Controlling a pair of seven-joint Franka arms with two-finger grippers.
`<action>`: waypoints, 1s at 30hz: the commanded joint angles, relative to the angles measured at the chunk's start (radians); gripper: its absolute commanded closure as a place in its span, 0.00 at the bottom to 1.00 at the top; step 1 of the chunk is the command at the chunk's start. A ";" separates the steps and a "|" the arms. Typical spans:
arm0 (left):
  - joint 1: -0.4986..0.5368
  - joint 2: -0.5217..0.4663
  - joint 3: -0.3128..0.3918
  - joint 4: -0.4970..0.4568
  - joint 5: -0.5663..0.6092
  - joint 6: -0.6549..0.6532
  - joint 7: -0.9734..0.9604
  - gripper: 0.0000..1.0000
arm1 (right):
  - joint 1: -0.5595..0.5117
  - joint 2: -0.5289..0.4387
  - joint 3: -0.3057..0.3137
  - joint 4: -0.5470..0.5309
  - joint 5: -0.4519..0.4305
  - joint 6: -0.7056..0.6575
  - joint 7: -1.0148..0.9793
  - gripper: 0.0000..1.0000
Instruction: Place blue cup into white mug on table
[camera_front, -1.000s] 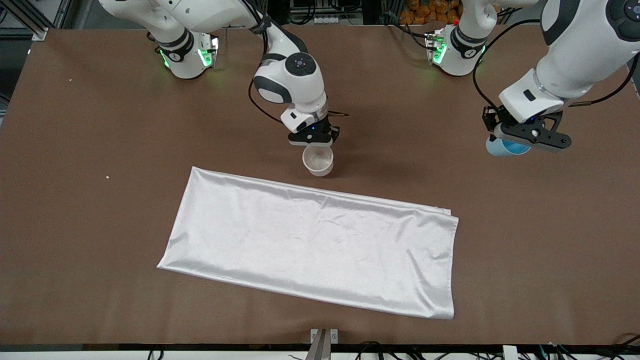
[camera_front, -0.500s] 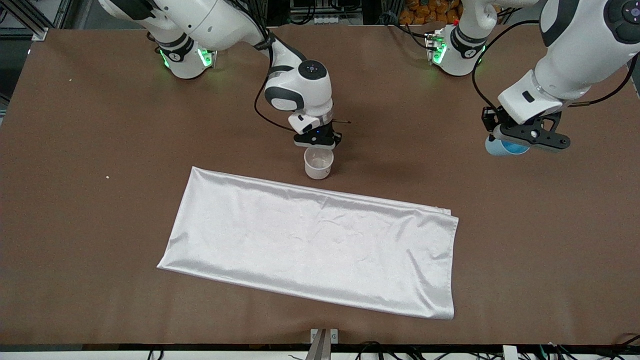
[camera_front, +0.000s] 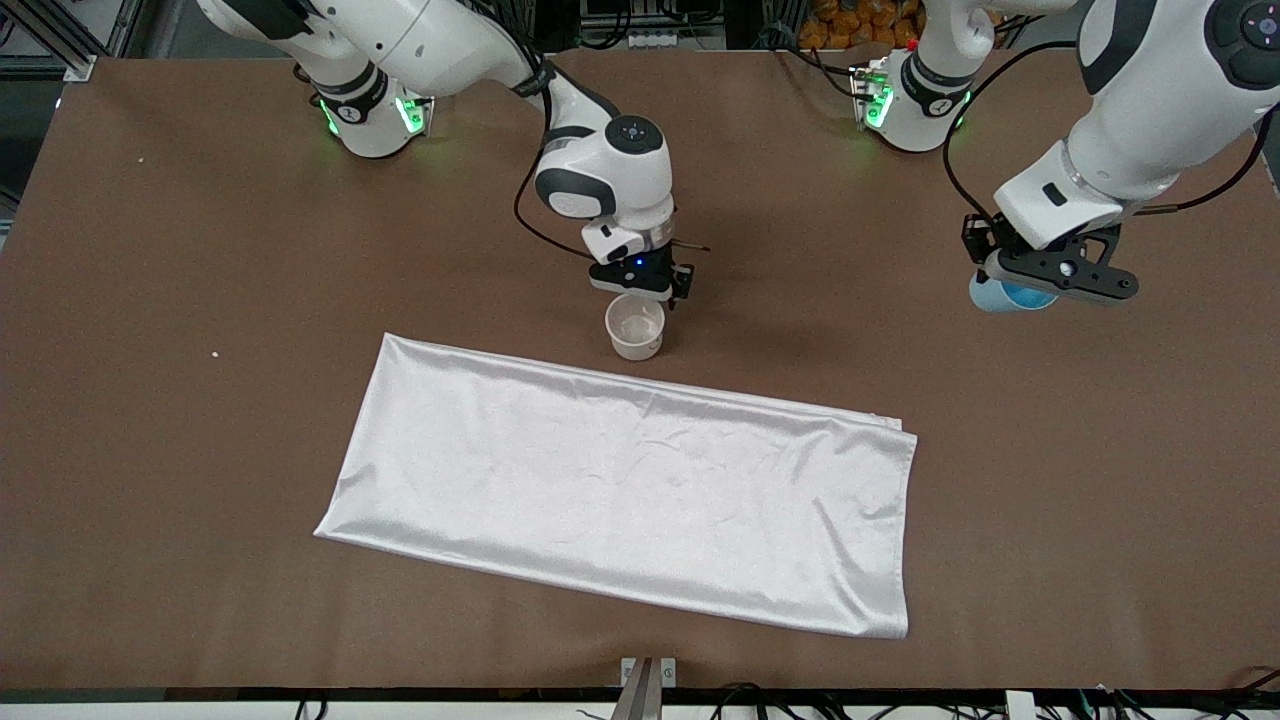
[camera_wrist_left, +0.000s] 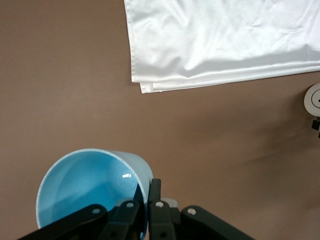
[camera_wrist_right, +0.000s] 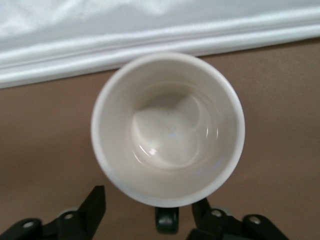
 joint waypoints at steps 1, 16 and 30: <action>-0.010 0.024 -0.007 0.039 0.025 -0.013 -0.020 1.00 | -0.016 -0.062 0.042 0.019 -0.016 -0.090 0.023 0.00; -0.028 0.092 -0.092 0.105 0.071 -0.002 -0.077 1.00 | -0.163 -0.200 0.066 0.019 0.223 -0.171 -0.363 0.00; -0.074 0.250 -0.223 0.190 0.072 0.083 -0.282 1.00 | -0.341 -0.235 -0.117 0.018 0.426 -0.234 -1.010 0.00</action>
